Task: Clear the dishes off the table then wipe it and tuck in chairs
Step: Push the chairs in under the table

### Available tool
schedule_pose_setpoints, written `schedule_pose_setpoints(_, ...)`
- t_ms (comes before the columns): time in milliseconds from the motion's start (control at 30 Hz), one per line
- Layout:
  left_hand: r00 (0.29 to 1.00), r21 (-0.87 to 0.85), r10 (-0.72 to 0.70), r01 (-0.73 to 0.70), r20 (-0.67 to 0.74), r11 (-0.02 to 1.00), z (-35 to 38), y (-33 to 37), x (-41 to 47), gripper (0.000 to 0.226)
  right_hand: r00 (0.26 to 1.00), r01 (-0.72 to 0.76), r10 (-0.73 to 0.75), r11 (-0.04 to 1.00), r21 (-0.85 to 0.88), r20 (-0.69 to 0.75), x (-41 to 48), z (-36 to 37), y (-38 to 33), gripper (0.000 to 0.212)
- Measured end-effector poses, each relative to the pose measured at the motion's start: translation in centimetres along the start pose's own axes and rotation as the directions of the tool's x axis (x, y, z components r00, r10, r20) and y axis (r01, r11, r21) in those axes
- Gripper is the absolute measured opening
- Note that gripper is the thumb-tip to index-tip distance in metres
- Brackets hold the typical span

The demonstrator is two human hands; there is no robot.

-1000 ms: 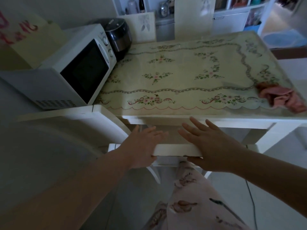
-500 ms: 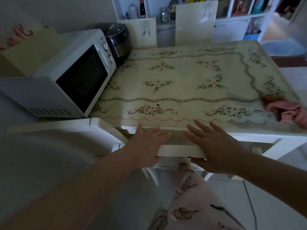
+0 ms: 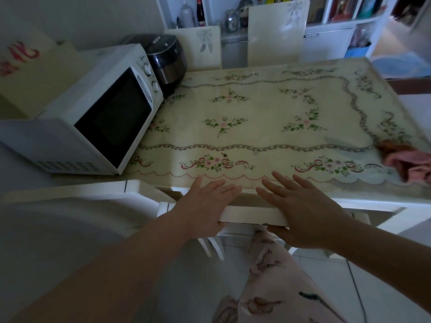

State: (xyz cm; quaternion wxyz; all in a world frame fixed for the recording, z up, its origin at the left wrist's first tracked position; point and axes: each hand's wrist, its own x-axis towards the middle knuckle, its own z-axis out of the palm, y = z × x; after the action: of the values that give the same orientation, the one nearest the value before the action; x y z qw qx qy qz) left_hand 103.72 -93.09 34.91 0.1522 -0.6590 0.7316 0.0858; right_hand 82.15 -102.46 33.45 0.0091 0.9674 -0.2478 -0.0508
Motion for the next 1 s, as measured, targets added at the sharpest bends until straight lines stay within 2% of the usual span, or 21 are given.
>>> schedule_pose_setpoints(167, 0.999, 0.007, -0.039, 0.039, -0.007, 0.999, -0.3, 0.3, -0.3, 0.084, 1.000, 0.007, -0.007, 0.999, 0.043, 0.006, -0.1, -0.1, 0.0, 0.082)
schedule_pose_setpoints(267, 0.991, 0.010, -0.134, 0.134, 0.015, 0.991, -0.7, 1.1, -0.9, 0.086, 1.000, 0.021, -0.021, 0.999, 0.049, 0.011, -0.5, -0.4, 0.0, 0.086)
schedule_pose_setpoints(333, 0.977, 0.029, -0.210, 0.209, 0.040, 0.978, -1.5, 2.1, -1.5, 0.094, 1.000, -0.021, 0.021, 0.998, 0.053, 0.005, -1.7, -1.0, -0.2, 0.093)
schedule_pose_setpoints(400, 0.974, 0.019, -0.220, 0.220, 0.050, 0.975, -2.6, 3.8, -2.3, 0.098, 0.997, -0.070, 0.072, 0.995, 0.076, -0.031, -4.0, -1.7, -0.5, 0.098)
schedule_pose_setpoints(500, 0.988, -0.037, -0.151, 0.151, -0.001, 0.988, -4.3, 6.8, -3.4, 0.087, 0.982, -0.182, 0.186, 0.976, 0.118, -0.032, -8.3, -2.0, -0.1, 0.098)
schedule_pose_setpoints(567, 0.994, -0.010, -0.092, 0.092, -0.063, 0.996, -5.4, 8.9, -3.5, 0.076, 0.962, -0.267, 0.273, 0.953, 0.144, -0.022, -11.3, -2.0, 0.9, 0.099)
schedule_pose_setpoints(667, 0.994, 0.036, -0.002, 0.006, -0.107, 0.999, -6.6, 12.2, -2.7, 0.061, 0.934, -0.357, 0.356, 0.924, 0.138, 0.037, -15.4, -1.8, 2.3, 0.069)
schedule_pose_setpoints(733, 0.988, 0.024, 0.045, -0.042, -0.147, 0.999, -7.4, 14.8, -1.6, 0.050, 0.918, -0.396, 0.391, 0.910, 0.126, 0.059, -18.0, -1.8, 3.3, 0.057)
schedule_pose_setpoints(833, 0.963, -0.018, 0.118, -0.126, -0.241, 0.992, -8.5, 18.8, 0.2, 0.031, 0.892, -0.451, 0.449, 0.883, 0.134, 0.045, -21.1, -1.9, 5.2, 0.046)
schedule_pose_setpoints(1000, 0.926, 0.062, 0.260, -0.253, -0.272, 0.965, -11.2, 27.0, 4.5, 0.027, 0.820, -0.563, 0.572, 0.808, 0.174, -0.008, -27.1, -2.0, 10.6, 0.038)
